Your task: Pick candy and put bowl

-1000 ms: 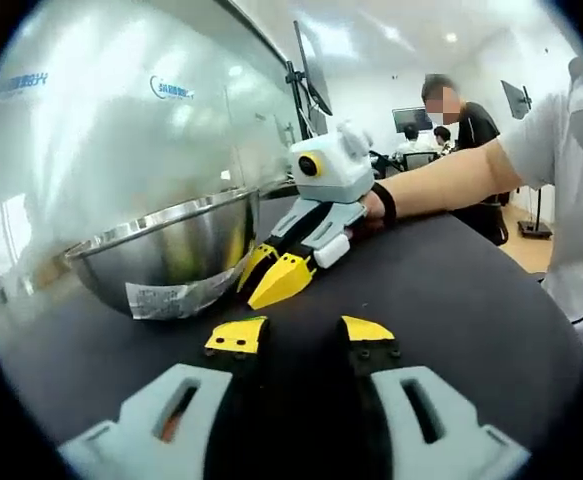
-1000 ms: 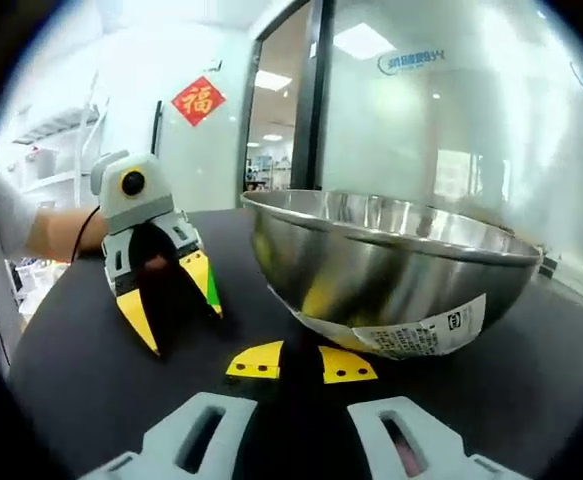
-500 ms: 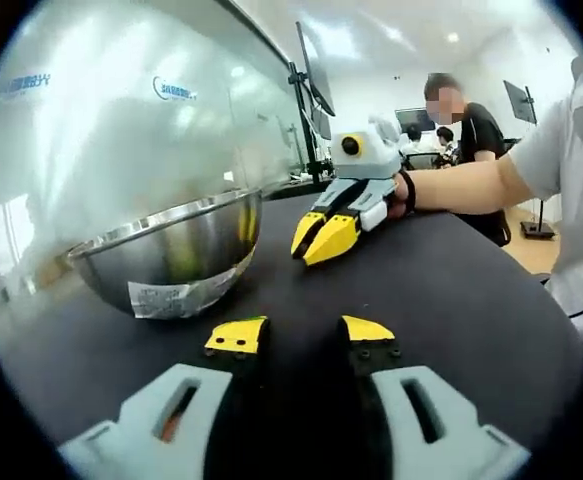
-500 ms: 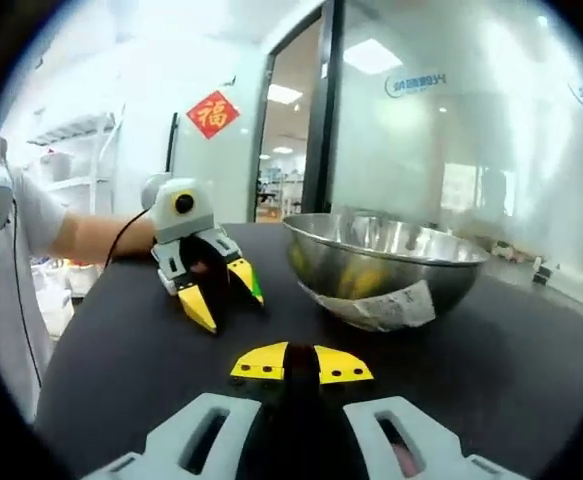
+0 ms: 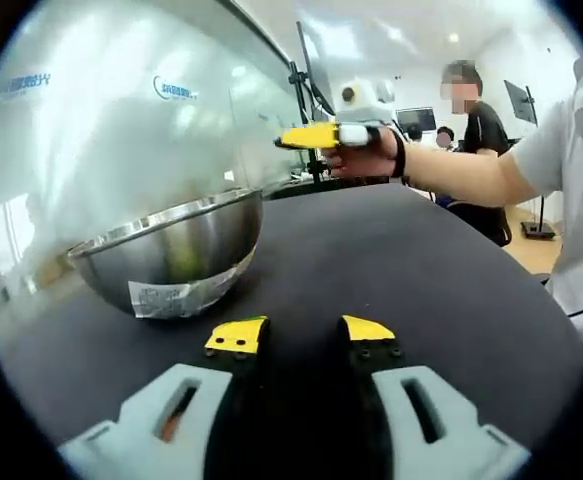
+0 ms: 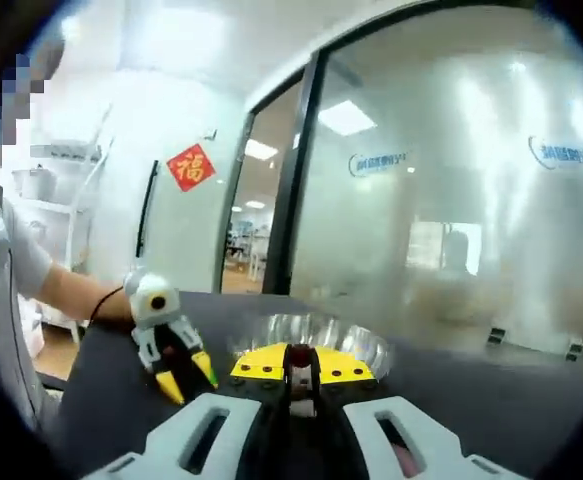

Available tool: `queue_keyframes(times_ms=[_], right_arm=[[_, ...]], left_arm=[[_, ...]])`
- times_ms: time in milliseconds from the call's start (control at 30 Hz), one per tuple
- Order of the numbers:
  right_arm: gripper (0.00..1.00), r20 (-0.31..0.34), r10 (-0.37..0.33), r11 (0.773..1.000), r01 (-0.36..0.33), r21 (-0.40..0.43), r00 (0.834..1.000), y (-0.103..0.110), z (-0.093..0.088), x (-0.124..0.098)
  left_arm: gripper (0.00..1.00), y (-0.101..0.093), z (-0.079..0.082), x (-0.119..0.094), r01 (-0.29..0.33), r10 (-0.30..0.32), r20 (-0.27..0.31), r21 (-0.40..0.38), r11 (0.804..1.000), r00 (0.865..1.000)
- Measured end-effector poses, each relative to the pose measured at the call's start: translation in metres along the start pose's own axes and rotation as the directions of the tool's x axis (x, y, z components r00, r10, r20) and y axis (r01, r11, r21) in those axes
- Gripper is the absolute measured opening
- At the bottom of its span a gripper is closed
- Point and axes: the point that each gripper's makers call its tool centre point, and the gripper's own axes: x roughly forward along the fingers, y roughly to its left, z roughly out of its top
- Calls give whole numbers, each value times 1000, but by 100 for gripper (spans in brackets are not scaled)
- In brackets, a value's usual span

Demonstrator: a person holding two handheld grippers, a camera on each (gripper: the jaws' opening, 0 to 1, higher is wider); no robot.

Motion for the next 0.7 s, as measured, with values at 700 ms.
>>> queue_keyframes(times_ms=[700], right_arm=[[24, 12, 121, 992, -121, -33, 993, 11, 1, 64]], left_arm=[[20, -2, 0, 0, 7, -7, 3, -3, 1000, 1000]])
